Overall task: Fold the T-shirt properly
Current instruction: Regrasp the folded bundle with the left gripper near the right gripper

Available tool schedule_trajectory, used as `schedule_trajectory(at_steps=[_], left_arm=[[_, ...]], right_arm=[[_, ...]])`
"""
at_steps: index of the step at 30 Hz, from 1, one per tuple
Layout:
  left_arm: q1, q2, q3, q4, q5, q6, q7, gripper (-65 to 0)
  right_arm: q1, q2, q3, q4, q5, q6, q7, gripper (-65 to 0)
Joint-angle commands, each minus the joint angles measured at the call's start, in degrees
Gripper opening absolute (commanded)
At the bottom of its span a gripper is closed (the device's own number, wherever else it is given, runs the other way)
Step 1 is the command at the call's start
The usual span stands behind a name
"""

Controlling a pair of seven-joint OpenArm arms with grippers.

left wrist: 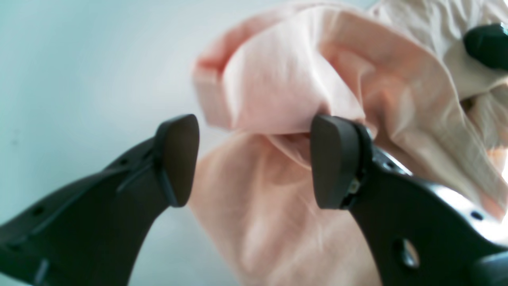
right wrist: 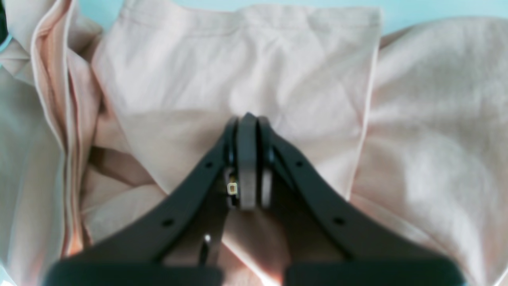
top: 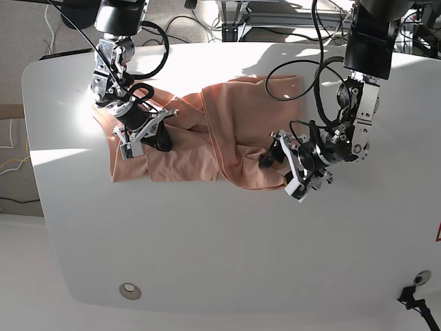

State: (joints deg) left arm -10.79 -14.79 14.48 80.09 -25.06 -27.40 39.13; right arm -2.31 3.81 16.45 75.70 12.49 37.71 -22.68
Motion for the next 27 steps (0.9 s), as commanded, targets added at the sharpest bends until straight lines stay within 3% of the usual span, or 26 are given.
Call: schedule_trajectory(at_steps=[1, 11, 19, 22, 27], left_arm=[[-2.18, -0.20, 0.60, 0.83, -0.83, -0.07, -1.82, -23.4], [-5.70, 2.35, 7.28, -2.60, -0.74, -0.07, -1.99, -23.5], [-10.80, 8.94, 14.22, -11.39, -0.74, -0.07, -6.48, -23.7], [-10.97, 11.23, 15.45, -10.42, -0.74, -0.07, -6.48, -23.7], [-10.53, 11.14, 15.37, -2.07, -0.74, 0.10, -6.39, -23.7]], right_arm=[[-0.11, 0.27, -0.05, 0.12, -1.63, -0.04, -2.51, -65.0], [-0.11, 0.27, -0.05, 0.12, -1.63, 0.04, -2.42, -65.0], [-0.11, 0.36, -0.05, 0.12, -1.63, 0.04, -2.42, -65.0], [-0.11, 0.36, -0.05, 0.12, -1.63, 0.04, -2.42, -65.0], [-0.11, 0.36, -0.05, 0.12, -1.63, 0.04, -2.42, -65.0]])
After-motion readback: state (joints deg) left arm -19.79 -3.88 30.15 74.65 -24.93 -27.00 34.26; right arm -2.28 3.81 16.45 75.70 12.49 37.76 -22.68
